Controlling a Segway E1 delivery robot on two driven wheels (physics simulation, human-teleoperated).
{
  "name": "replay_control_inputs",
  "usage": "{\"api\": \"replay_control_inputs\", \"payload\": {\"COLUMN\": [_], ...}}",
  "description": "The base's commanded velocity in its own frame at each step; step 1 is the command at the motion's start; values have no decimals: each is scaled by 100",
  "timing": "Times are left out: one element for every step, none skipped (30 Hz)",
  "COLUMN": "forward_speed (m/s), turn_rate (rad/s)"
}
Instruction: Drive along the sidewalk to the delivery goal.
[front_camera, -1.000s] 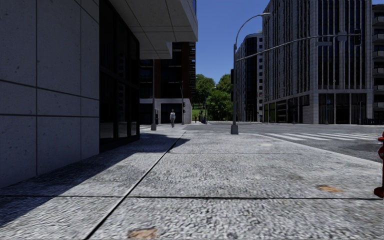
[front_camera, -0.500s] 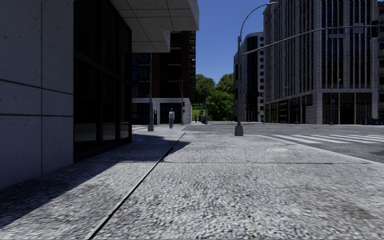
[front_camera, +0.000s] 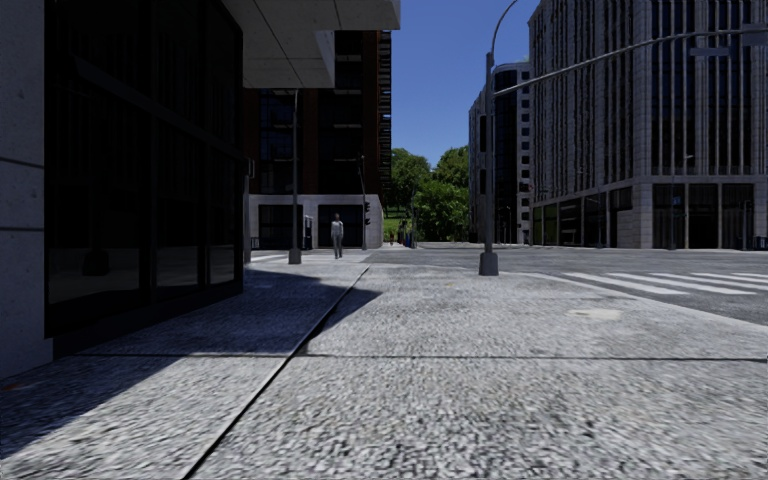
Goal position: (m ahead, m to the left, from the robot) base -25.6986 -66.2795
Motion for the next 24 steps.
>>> {"api": "replay_control_inputs", "payload": {"forward_speed": [198, 198, 198, 198, 198, 198, 198, 198, 198, 198, 198, 198, 198, 198, 198, 198, 198, 198, 198, 198, 198, 198, 198, 198], "turn_rate": [-16, -20, -24, -25, -26, -26, -26, -26, -26, -26, -26, -26, -26, -26, -26, -26, -26, -27, -27, -30, -32, -32, -33, -33]}}
